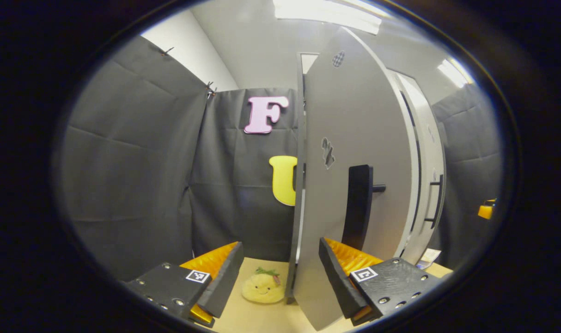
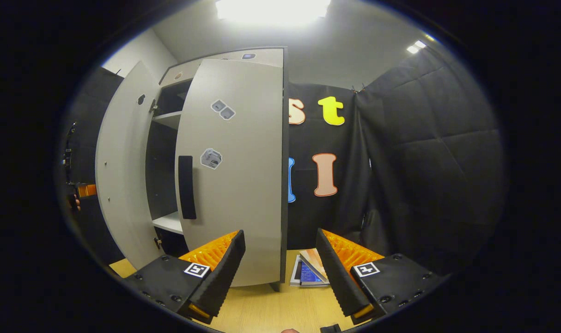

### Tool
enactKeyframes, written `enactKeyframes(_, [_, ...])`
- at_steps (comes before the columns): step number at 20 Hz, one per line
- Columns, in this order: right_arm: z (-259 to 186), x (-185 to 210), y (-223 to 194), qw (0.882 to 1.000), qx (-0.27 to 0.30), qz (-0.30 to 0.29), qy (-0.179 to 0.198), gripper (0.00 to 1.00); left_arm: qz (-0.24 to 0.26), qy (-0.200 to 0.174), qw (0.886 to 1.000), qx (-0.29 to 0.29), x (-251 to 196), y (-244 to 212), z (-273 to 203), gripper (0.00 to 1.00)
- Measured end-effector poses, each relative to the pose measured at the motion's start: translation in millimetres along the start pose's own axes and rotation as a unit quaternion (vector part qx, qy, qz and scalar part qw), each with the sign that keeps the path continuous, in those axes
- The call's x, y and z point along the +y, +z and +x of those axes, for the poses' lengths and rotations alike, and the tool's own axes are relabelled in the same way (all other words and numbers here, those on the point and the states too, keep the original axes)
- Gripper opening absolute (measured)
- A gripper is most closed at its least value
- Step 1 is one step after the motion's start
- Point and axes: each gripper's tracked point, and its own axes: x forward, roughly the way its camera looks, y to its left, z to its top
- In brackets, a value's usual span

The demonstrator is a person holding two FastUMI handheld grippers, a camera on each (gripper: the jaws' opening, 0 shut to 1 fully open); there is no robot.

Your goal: Grab one shoe with the right hand and put it into the shoe cabinet, grab the other shoe with the left hand and put it into the shoe cabinet; then close the right door with the right hand and the left door with the left hand.

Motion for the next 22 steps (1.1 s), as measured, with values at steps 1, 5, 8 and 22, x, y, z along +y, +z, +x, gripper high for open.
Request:
enactKeyframes(1, [-0.7,-2.6,-0.8,1.0,0.001,0.001,-0.001,0.97,0.001,-0.001,1.0,0.0,-3.6,1.9,2.5,0.94])
enactKeyframes(5, [-3.9,-16.4,-5.8,1.0,0.005,0.002,-0.007,0.97,0.005,-0.005,1.0,0.001,-18.5,2.5,4.0,0.94])
enactKeyframes(8, [-4.2,-24.9,-8.1,1.0,0.006,0.008,-0.009,0.97,0.006,-0.014,1.0,0.001,-35.7,2.3,6.8,0.94])
enactKeyframes(22, [-12.3,-73.9,-14.3,0.999,0.014,0.008,-0.047,0.97,0.001,-0.042,0.999,-0.01,-145.9,-5.3,66.1,0.94])
